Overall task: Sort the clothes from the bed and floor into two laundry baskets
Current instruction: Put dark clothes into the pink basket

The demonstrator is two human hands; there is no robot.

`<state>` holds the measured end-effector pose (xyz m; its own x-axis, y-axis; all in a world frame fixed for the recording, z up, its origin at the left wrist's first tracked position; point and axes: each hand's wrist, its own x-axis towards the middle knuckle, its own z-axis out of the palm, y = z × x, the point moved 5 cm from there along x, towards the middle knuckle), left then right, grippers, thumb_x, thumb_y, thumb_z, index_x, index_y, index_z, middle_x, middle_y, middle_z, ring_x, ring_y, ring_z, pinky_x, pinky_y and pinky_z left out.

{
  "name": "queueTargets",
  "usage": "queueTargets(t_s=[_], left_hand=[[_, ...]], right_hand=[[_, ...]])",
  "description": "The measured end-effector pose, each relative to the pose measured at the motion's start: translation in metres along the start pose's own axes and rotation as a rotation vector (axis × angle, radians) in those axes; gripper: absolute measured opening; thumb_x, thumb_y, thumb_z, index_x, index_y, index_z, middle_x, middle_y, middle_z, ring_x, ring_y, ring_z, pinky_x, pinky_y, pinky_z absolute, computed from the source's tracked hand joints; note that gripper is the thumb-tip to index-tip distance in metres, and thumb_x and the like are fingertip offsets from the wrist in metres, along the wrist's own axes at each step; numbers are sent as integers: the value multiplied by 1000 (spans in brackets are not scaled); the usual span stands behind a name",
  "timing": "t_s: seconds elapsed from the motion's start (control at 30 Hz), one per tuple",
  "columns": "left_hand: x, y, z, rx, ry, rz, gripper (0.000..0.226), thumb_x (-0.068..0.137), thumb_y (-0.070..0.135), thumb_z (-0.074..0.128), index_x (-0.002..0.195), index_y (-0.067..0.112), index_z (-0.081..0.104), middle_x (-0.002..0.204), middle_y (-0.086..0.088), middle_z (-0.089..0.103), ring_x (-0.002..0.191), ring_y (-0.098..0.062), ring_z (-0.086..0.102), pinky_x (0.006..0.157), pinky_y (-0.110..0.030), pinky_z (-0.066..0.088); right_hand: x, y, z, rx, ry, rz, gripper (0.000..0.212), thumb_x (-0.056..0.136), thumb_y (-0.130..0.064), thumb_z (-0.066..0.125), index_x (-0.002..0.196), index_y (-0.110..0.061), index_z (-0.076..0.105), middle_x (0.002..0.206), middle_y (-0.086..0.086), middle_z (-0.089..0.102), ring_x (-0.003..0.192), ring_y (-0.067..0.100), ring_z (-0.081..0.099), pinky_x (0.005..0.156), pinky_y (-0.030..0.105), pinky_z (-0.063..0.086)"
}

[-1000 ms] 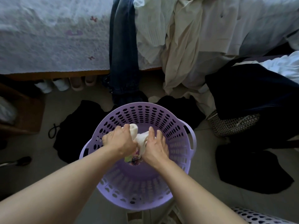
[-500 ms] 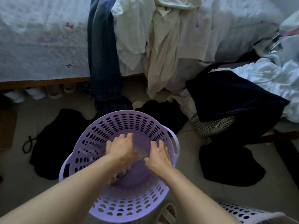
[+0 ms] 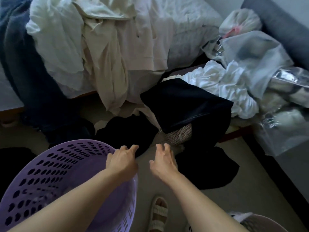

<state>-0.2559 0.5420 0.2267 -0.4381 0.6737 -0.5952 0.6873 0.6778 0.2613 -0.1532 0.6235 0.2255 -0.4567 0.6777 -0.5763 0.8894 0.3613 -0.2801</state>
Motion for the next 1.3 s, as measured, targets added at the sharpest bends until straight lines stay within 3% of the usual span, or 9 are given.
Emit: queueTargets(t_s=[0.3,0.43,0.57,0.67,0.8,0.9,1.03,1.17,1.3], left_hand=[[60,140,16,56,-58,117,70,83,26,55,145,35,24,134,-5,44,124,-27,47,98,-40,37],[85,194,21,86,-60,171,70,84,27,55,145,37,22,135,-5,43,125,-27,47,98,-40,37],[105,228,23,118,-69,207,72,84,29,57,145,39,19,139,-4,40,127,-27,45,100,-41,36],[116,248,25,140,-82,222,78,84,27,57,148,37,14,141,-5,37,129,-26,43,102,-42,35],[121,268,26,156,-71,246,78,85,24,56,148,37,13,139,-4,37,125,-25,46,101,-40,36],[121,278,30,178,-76,268,77,86,25,55,149,37,12,140,-5,37,123,-26,47,99,-39,36],[123,285,32,226,-68,284,78,85,23,58,149,34,13,141,-5,36,123,-28,47,99,-39,37],[112,293,33,235,-55,284,82,82,23,64,148,24,14,137,-6,39,123,-27,48,97,-37,38],[91,306,27,124,24,273,86,79,42,67,144,17,17,132,-6,43,123,-24,48,98,-38,38]], right_hand=[[54,117,-65,45,80,116,63,91,-21,56,143,-12,23,150,13,17,136,30,29,106,37,36],[77,159,-88,162,161,171,81,89,-20,59,149,-12,6,154,15,8,139,31,26,110,36,35],[101,197,-114,371,329,275,94,88,-20,61,149,-11,-11,157,15,1,139,32,30,108,37,37],[120,221,-136,454,413,280,96,87,-15,62,150,-8,-11,159,12,0,139,32,30,107,36,35],[144,240,-153,526,372,268,95,88,-11,60,151,-11,-11,160,10,8,141,29,28,109,37,33],[157,246,-151,552,282,257,83,86,-10,61,150,-9,9,149,15,32,135,33,38,108,40,37],[152,249,-151,434,252,348,34,93,-13,51,125,-3,48,131,18,52,121,33,51,95,35,43],[123,244,-155,485,292,382,32,96,-23,45,120,-6,58,122,20,59,113,37,56,90,36,46],[90,229,-162,595,319,344,37,96,-35,43,107,-7,65,112,18,65,106,36,59,83,34,44]])
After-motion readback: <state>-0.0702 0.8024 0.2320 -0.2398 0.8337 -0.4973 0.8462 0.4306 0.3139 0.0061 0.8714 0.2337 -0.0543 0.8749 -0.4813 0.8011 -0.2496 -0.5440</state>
